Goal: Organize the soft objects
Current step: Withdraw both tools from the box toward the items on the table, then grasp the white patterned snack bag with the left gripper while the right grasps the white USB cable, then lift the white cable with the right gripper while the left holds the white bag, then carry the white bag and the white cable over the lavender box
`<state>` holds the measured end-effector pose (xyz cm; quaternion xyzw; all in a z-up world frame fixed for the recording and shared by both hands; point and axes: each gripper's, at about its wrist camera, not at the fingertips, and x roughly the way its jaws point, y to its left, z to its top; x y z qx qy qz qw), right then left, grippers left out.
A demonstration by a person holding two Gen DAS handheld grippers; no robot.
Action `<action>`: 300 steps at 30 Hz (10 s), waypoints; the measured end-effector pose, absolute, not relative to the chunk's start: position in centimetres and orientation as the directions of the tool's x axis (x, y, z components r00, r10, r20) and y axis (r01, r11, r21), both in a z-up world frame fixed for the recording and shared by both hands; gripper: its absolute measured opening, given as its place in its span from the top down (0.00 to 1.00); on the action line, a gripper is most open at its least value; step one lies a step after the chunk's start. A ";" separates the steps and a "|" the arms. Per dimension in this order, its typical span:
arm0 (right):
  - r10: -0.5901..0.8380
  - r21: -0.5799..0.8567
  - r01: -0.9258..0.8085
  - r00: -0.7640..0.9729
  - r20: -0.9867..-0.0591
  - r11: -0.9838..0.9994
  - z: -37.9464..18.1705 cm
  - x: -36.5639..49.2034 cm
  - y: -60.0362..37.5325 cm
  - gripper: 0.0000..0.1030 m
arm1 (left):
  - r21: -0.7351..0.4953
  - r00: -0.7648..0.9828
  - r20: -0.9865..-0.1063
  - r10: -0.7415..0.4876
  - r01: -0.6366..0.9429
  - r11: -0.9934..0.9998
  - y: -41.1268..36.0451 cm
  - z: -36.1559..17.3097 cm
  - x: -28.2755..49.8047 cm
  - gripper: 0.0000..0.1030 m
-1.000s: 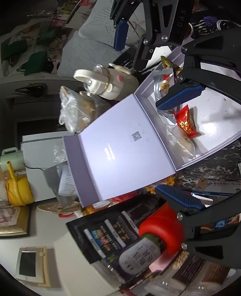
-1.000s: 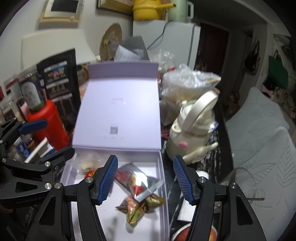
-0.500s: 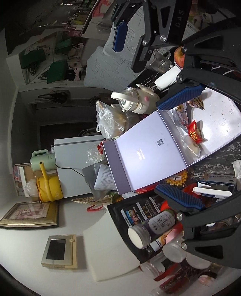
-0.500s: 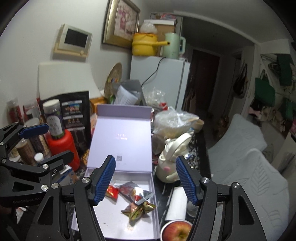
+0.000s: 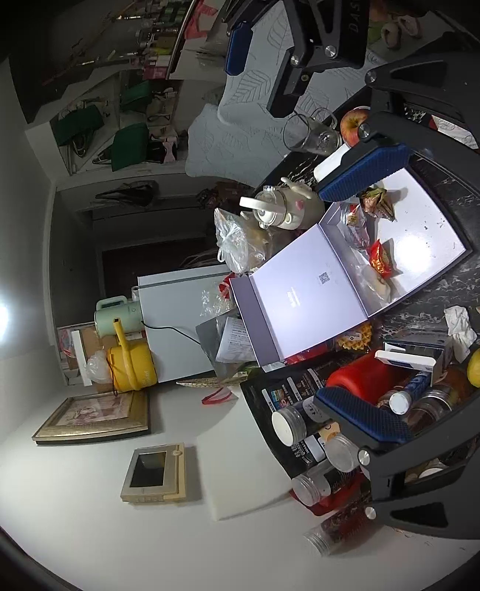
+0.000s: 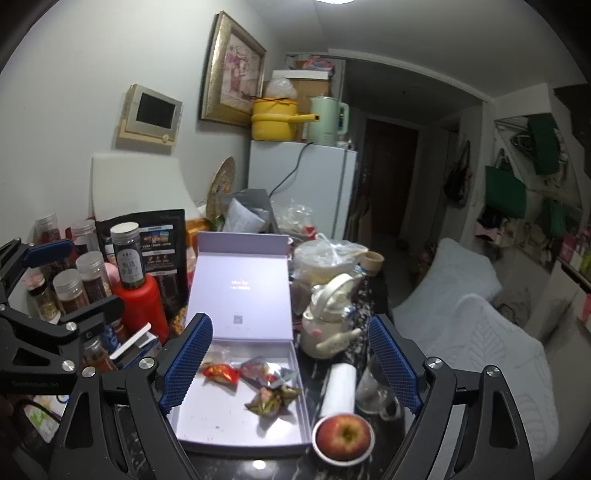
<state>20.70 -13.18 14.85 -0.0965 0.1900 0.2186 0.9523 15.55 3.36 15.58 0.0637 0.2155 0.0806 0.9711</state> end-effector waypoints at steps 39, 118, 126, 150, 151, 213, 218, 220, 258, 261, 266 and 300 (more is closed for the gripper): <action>0.319 0.040 -0.347 0.803 -0.503 0.937 1.7 4.4 -21.3 0.11 | 0.025 0.804 -0.589 -0.082 0.120 0.992 -2.6 4.2 4.4 0.01; 0.311 0.076 -0.358 0.663 -0.681 0.931 -9.9 17.0 -24.3 0.13 | -0.205 0.609 -0.759 -0.230 0.111 0.972 -2.8 -5.7 11.2 0.32; 0.339 0.127 -0.371 0.588 -0.734 0.920 -11.5 18.8 -24.2 0.29 | -0.234 0.574 -0.783 -0.239 0.084 0.969 -2.2 -7.8 11.9 0.32; 0.215 0.001 -0.352 0.570 -0.793 0.936 -12.1 19.9 -23.7 0.34 | -0.133 0.542 -0.828 -0.144 0.061 0.989 -2.9 -10.5 13.8 0.31; 0.214 -0.001 -0.353 0.572 -0.792 0.936 -12.0 19.9 -23.7 0.36 | -0.133 0.544 -0.827 -0.144 0.060 0.989 -2.9 -10.5 13.8 0.31; 0.360 0.044 -0.480 0.591 -0.722 0.876 -11.7 6.5 -21.6 0.48 | -0.225 0.552 -0.804 -0.223 0.066 0.972 -1.8 -9.8 9.3 0.37; 0.381 0.100 -0.461 0.571 -0.727 0.882 -12.0 6.5 -21.8 0.34 | -0.223 0.539 -0.812 -0.226 0.072 0.972 -2.1 -10.2 9.5 0.37; 0.379 0.098 -0.457 0.577 -0.724 0.884 -12.0 6.2 -21.7 0.33 | -0.222 0.539 -0.812 -0.225 0.072 0.972 -2.1 -10.2 9.5 0.37; 0.513 0.131 -0.543 0.647 -0.564 0.829 -6.6 4.2 -20.2 0.47 | -0.192 0.646 -0.731 -0.219 0.114 0.975 -1.4 -5.4 6.7 0.37; 0.535 0.124 -0.565 0.654 -0.535 0.815 -5.4 4.0 -19.9 0.47 | -0.181 0.676 -0.707 -0.209 0.113 0.977 -1.1 -4.0 6.1 0.37; 0.561 0.113 -0.590 0.666 -0.491 0.799 -3.4 4.2 -19.3 0.47 | -0.157 0.724 -0.665 -0.186 0.109 0.982 -0.4 -1.8 5.6 0.37; 0.640 0.004 -0.669 0.710 -0.294 0.744 8.6 19.9 -13.3 0.46 | -0.034 0.911 -0.410 -0.036 0.024 0.999 5.3 9.6 17.0 0.37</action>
